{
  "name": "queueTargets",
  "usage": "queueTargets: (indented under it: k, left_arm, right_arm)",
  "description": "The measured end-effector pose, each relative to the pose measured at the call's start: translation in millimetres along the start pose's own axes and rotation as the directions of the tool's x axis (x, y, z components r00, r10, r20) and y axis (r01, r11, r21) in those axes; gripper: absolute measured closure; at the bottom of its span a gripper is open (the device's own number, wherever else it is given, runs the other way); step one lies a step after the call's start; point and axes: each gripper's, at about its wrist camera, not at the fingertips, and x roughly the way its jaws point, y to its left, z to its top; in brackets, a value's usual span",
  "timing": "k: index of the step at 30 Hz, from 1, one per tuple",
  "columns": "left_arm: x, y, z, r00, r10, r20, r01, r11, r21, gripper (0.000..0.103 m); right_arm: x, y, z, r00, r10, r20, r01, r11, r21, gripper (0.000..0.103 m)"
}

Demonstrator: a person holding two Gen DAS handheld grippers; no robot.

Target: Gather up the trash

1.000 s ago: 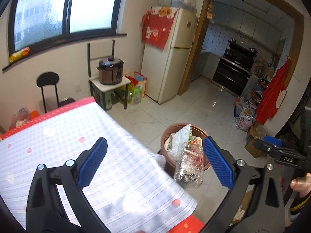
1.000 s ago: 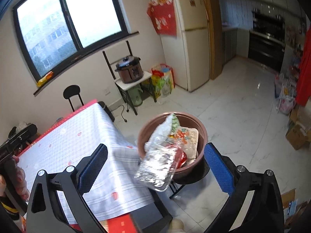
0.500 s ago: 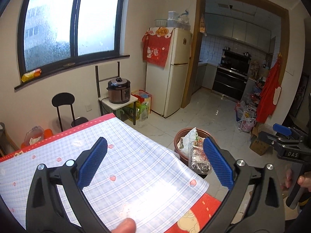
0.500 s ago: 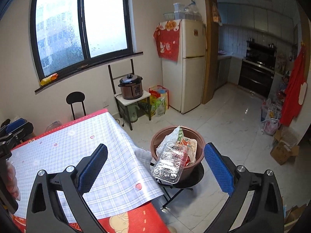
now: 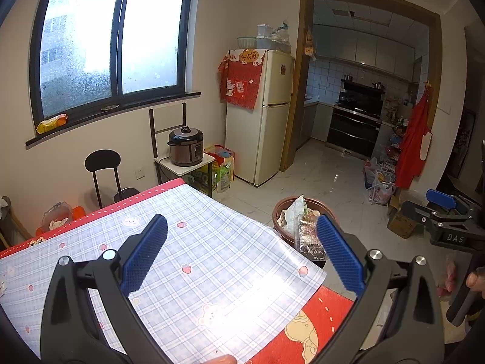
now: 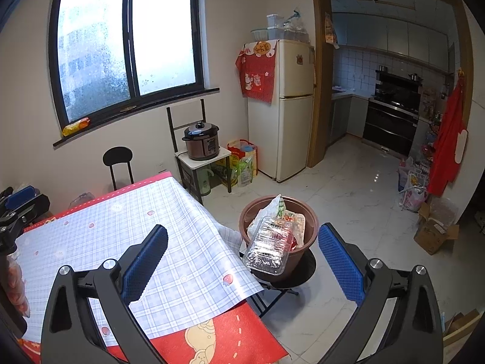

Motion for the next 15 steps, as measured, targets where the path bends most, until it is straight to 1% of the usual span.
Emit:
queueTargets:
  k: [10,15]
  left_arm:
    - [-11,0,-5,1.0,-0.016,0.005,0.016,1.0,0.013,0.006]
    - [-9,2,-3,1.0,-0.021,0.002,0.021,1.0,0.015,0.006]
  right_arm:
    - [-11,1,-6,1.0,-0.022,0.006,0.022,1.0,0.016,0.005]
    - [-14,1,-9,1.0,-0.03,0.006,0.03,0.999,0.019,0.005]
